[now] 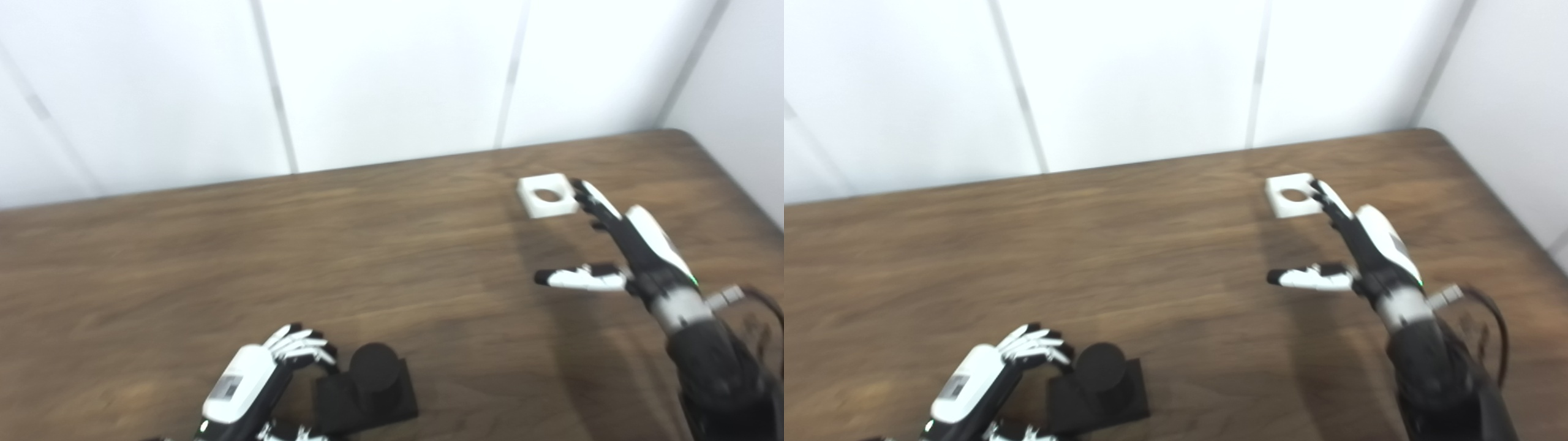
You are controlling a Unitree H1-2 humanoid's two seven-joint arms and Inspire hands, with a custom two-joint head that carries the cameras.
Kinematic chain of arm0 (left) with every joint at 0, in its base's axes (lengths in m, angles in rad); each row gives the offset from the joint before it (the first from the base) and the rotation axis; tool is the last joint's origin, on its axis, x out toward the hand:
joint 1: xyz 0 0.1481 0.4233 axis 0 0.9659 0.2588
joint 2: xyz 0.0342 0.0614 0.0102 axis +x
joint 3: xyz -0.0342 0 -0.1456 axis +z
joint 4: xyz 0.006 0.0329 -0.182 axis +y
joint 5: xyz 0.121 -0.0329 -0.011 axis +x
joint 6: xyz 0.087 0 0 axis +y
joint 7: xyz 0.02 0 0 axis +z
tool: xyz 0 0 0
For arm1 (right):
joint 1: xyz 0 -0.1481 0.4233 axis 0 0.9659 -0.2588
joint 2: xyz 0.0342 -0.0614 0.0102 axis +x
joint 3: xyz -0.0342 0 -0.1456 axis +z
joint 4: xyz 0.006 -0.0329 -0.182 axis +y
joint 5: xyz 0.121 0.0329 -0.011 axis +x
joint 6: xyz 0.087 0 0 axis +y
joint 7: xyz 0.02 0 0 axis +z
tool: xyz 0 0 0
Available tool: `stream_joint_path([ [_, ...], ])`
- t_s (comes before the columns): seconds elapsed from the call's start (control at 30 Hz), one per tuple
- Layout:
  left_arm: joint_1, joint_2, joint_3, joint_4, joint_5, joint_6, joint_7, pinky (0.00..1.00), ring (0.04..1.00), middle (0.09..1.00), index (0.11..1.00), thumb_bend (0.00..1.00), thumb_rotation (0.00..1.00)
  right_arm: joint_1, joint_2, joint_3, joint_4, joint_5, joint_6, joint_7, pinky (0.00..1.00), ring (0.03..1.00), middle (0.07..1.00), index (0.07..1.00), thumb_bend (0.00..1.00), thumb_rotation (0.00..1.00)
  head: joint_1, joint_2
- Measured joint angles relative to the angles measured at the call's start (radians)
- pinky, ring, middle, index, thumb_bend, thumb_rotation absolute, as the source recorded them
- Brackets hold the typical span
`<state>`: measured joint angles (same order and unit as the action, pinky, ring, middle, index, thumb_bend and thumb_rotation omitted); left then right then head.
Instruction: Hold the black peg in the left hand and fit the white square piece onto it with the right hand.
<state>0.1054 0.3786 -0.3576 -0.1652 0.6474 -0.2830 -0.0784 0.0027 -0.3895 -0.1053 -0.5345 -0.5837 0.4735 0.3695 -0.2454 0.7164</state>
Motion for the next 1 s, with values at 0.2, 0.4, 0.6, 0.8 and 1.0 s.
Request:
stream_joint_path([
  [0.2,-0.015,-0.018,-0.005,0.018,0.0,-0.027,0.001,0.92,0.828,0.75,0.483,0.52,0.05,-0.117,-0.072,0.015,0.1,-0.111,0.0,0.111,0.95,1.0,0.981,0.944,0.91,0.09,-0.005,-0.011],
  [0.4,-0.017,-0.022,0.005,0.043,-0.001,-0.045,0.011,0.92,0.826,0.75,0.483,0.52,0.05,-0.191,-0.182,0.085,0.26,-0.179,-0.024,0.088,1.0,1.0,0.994,0.944,0.89,0.13,-0.025,-0.031],
  [0.6,-0.021,-0.022,0.004,0.049,0.0,-0.049,0.017,0.92,0.828,0.752,0.483,0.52,0.05,-0.252,-0.214,0.161,0.392,-0.216,-0.043,0.065,1.0,1.0,0.993,0.933,0.87,0.13,-0.028,-0.038],
  [0.8,-0.022,-0.023,0.004,0.051,0.0,-0.062,0.016,0.92,0.83,0.753,0.483,0.52,0.05,-0.349,-0.227,0.208,0.509,-0.232,-0.065,0.03,1.0,1.0,0.991,0.922,0.86,0.12,-0.031,-0.04],
  [1.0,-0.02,-0.023,0.005,0.049,0.001,-0.06,0.016,0.92,0.83,0.753,0.483,0.52,0.05,-0.412,-0.232,0.262,0.634,-0.235,-0.094,-0.009,1.0,1.0,0.979,0.915,0.85,0.15,-0.032,-0.038],
])
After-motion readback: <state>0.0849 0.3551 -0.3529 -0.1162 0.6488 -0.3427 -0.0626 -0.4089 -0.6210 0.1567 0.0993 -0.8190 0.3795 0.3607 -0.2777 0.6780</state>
